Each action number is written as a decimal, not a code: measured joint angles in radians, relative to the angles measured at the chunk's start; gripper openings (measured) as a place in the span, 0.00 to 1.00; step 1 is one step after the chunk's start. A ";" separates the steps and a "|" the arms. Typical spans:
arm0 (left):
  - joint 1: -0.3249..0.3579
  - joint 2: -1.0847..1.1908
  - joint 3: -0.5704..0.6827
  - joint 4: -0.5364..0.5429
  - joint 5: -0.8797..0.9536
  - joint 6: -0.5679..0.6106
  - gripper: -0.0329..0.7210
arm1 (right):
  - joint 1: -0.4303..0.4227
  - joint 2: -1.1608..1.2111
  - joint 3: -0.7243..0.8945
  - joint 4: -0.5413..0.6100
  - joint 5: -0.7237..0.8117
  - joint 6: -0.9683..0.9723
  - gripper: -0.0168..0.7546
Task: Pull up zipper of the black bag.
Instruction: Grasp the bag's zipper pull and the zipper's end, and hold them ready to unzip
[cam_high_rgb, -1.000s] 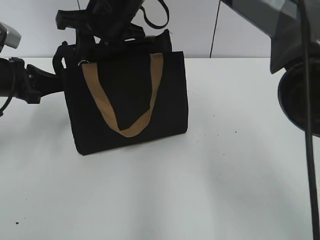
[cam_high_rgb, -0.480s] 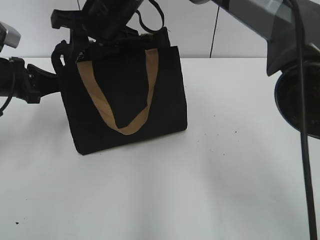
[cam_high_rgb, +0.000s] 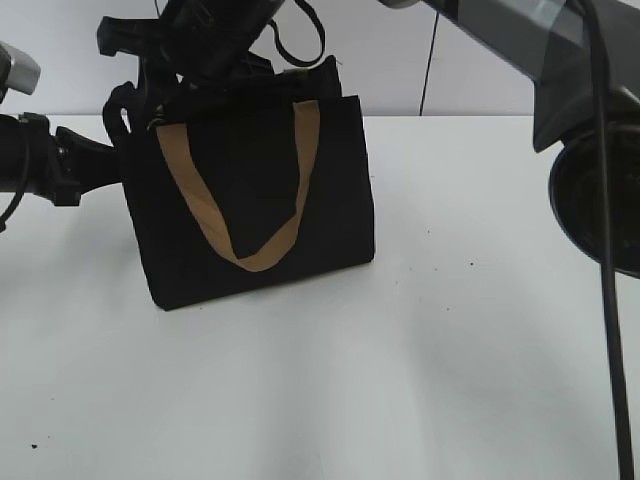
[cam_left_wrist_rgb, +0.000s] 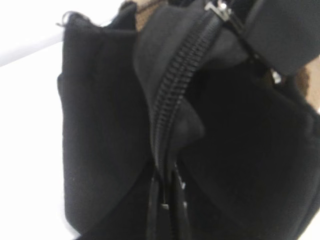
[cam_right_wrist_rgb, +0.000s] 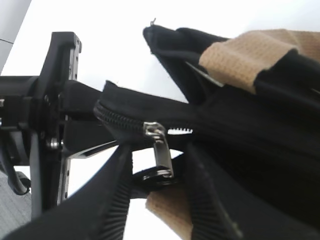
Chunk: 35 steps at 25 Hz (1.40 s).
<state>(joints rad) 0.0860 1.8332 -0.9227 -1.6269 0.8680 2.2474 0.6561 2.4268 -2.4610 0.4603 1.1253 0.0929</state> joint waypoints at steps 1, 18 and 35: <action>0.000 0.000 0.000 0.000 0.004 0.000 0.08 | 0.000 0.000 0.000 0.002 0.000 -0.003 0.37; 0.000 -0.001 0.000 0.000 0.011 0.000 0.08 | 0.000 0.035 0.000 0.058 -0.023 -0.029 0.15; -0.002 -0.012 0.000 0.025 -0.163 -0.040 0.08 | -0.029 -0.033 0.000 -0.006 0.057 -0.118 0.00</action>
<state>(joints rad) 0.0839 1.8215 -0.9227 -1.6022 0.7048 2.2071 0.6271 2.3936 -2.4610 0.4543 1.1821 -0.0252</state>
